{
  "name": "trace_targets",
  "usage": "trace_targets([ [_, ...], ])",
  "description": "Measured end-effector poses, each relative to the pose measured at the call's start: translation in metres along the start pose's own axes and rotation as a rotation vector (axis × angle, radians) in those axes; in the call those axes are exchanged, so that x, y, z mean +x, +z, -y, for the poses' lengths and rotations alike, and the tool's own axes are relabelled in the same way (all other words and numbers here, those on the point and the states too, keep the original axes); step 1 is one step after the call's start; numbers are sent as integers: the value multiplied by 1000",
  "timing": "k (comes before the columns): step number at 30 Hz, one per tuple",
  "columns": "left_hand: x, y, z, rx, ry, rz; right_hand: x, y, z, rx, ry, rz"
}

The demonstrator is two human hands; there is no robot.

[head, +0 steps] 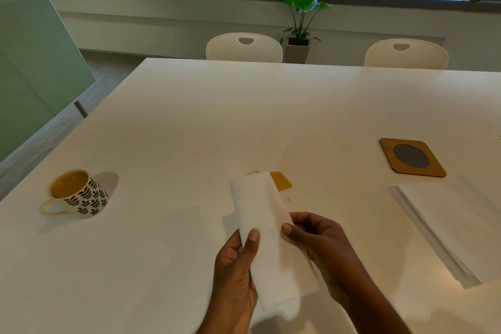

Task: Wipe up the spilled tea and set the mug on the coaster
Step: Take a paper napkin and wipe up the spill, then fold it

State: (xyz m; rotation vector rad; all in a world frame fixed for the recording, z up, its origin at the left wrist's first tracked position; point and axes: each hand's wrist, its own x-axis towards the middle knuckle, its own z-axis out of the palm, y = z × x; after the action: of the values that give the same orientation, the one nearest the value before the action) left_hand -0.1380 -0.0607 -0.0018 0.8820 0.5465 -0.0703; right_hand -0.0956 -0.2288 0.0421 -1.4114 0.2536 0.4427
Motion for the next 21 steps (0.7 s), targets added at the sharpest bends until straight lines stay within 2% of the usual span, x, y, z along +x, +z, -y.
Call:
trace_targets([
  [4, 5, -2, -8, -88, 23, -7, 1, -7, -3, 9, -9, 15],
  [7, 5, -2, -12, 2, 25, 17, 1, -9, 0, -32, -11, 37],
  [9, 6, -2, -16, 118, 41, 42, 2, -8, 5, -253, -146, -74],
  [11, 9, -3, -22, 271, 94, 100, 2, -12, 18, -555, -398, -185],
  [12, 11, -2, -27, 384, 135, 139, 3, -15, 27, -687, -538, -176],
  [14, 16, 0, -39, 711, 279, 212, 6, -22, 49, -1009, -756, -79],
  [16, 22, 4, -52, 984, 413, 289, 10, -22, 72, -1318, -852, 30],
  [18, 26, 10, -62, 1130, 514, 361, 16, -17, 91, -1422, -784, 158],
  [21, 31, 18, -72, 1212, 614, 398, 26, -8, 103, -1430, -707, 293],
])
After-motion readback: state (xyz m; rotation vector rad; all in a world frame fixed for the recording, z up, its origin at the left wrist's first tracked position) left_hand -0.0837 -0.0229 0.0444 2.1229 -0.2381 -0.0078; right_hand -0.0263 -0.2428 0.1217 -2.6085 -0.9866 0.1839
